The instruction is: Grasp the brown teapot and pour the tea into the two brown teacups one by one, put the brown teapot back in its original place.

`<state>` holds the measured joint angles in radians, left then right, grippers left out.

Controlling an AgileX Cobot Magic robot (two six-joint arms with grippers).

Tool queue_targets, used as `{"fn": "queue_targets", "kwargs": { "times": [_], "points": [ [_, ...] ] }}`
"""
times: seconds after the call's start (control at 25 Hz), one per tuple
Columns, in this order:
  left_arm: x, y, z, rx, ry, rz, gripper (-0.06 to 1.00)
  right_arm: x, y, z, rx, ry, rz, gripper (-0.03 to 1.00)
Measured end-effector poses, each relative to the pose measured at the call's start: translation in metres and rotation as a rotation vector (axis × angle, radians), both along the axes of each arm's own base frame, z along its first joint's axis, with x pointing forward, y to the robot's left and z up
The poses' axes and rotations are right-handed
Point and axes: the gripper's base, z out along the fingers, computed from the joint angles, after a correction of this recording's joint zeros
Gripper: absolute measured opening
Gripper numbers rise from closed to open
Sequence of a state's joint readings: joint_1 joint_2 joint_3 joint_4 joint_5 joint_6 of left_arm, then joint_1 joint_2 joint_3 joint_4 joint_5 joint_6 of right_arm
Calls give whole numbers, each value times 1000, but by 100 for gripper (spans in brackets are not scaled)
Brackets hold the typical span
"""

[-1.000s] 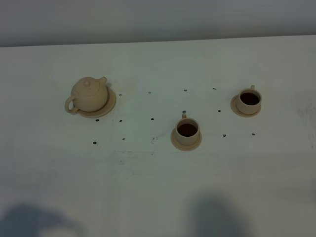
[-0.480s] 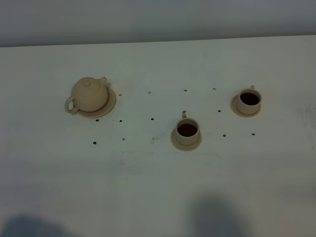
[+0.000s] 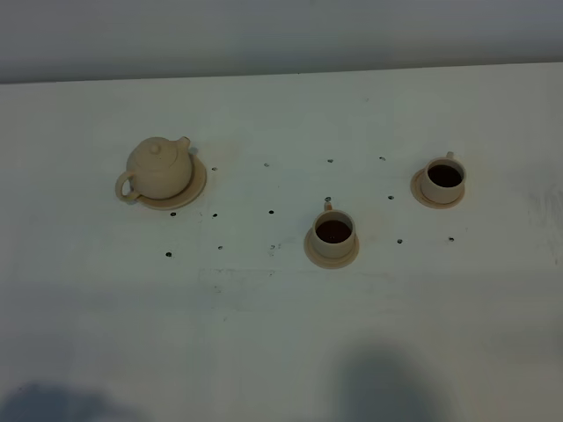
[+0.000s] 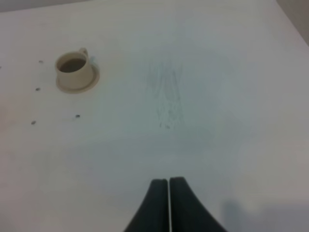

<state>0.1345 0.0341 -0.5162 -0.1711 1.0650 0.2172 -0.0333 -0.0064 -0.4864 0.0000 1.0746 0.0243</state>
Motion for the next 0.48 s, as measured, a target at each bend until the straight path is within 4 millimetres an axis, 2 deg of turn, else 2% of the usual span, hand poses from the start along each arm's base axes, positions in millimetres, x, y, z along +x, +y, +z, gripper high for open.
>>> {"fn": "queue_targets", "kwargs": {
  "times": [0.48],
  "points": [
    [0, 0, 0, 1, 0, 0, 29, 0, 0, 0, 0, 0, 0, -2]
  ]
}}
